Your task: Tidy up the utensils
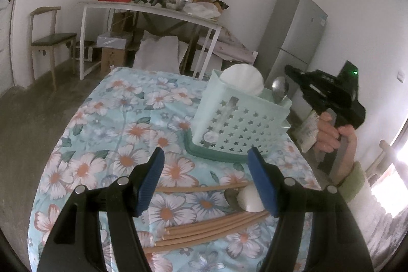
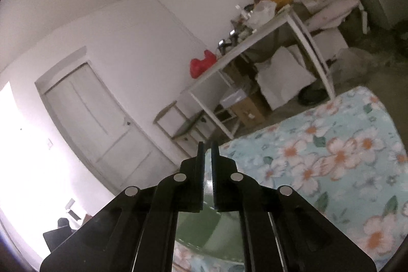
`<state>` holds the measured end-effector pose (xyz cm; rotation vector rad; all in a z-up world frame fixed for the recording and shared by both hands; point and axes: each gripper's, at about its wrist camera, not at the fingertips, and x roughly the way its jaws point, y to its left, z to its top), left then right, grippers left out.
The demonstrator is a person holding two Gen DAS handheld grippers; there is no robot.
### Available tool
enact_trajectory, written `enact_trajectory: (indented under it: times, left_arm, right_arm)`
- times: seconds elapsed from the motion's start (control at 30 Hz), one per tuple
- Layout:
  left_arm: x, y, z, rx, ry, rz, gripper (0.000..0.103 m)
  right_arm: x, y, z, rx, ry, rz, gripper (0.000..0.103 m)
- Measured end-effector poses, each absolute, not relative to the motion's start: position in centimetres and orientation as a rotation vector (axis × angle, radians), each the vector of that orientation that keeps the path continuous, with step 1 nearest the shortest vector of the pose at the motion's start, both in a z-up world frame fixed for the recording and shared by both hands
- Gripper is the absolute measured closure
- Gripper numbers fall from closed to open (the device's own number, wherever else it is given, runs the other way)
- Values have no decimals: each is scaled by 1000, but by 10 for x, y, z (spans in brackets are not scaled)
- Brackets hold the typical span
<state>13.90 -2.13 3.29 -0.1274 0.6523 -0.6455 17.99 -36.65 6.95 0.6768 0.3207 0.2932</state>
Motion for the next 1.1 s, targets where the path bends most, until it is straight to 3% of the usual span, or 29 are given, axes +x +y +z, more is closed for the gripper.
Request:
enact_trajectory:
  times: [0.07, 0.47, 0.7, 1.1]
  left_arm:
    - [139, -22, 32, -129, 656, -645, 38]
    - [136, -22, 29, -132, 679, -630, 38]
    - [136, -21, 20, -115, 716, -591, 38]
    - [136, -27, -6, -34, 802, -522, 38]
  right_arm:
    - [171, -369, 75, 669, 303, 273, 85]
    - [118, -358, 105, 517, 281, 163, 67]
    - [83, -325, 97, 388, 349, 129, 65]
    - [73, -250, 6, 27, 677, 101, 65]
